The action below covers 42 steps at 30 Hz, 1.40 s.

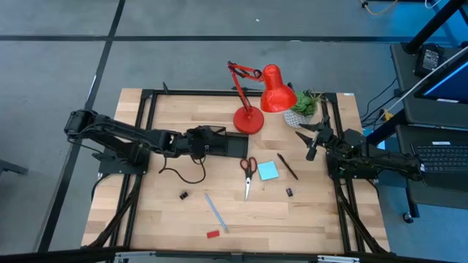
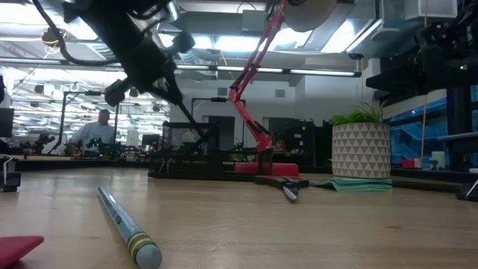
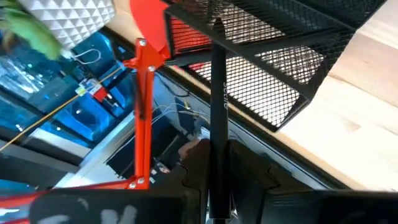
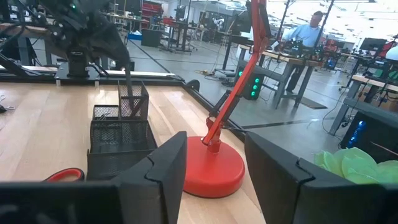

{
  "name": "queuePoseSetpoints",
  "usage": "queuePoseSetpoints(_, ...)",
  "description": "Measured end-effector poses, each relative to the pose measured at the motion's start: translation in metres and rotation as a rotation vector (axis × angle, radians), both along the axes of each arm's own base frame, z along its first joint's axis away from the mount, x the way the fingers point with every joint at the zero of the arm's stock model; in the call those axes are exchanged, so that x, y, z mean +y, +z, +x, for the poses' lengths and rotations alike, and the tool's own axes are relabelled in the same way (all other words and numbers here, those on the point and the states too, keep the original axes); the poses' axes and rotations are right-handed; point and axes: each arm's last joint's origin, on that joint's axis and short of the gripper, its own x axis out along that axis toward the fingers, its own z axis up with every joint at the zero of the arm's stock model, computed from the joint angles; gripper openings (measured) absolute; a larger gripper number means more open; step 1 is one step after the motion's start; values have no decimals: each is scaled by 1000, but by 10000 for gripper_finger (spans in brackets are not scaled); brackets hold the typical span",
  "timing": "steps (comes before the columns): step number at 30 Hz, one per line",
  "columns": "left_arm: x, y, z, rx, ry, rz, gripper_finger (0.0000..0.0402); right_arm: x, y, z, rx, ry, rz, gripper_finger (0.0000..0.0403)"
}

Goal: Pick and place office supplies into organizer
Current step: Put the left black pen into the black desk organizer

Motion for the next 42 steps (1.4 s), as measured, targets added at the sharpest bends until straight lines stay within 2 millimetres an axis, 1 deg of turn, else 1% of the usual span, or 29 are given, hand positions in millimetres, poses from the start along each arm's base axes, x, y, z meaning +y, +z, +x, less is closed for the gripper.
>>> queuePoseSetpoints(7, 10, -20, 11, 67, 35, 9, 44, 0, 0, 0, 0, 0, 0, 165)
queuePoseSetpoints(12, 13, -29, 17, 78, 45, 2, 44, 0, 0, 0, 2, 0, -1, 165)
queuePoseSetpoints(18, 13, -32, 18, 82, 45, 0, 45, 0, 0, 0, 4, 0, -3, 165)
queuePoseSetpoints(23, 13, -31, 20, 28, 57, -29, 46, 0, 0, 0, 5, 0, -3, 165)
queuePoseSetpoints(27, 13, -30, 21, 10, 56, -36, 62, 0, 0, 0, 5, 0, -3, 165)
queuePoseSetpoints(34, 13, -30, 22, -48, 88, -66, 108, 0, 0, 0, 5, 0, -2, 165)
queuePoseSetpoints(37, 12, -29, 22, -52, 100, -51, 125, 0, 0, 0, 5, 0, -3, 165)
queuePoseSetpoints(42, 11, -28, 22, -67, 125, -28, 134, 0, 0, 0, 5, 0, -3, 165)
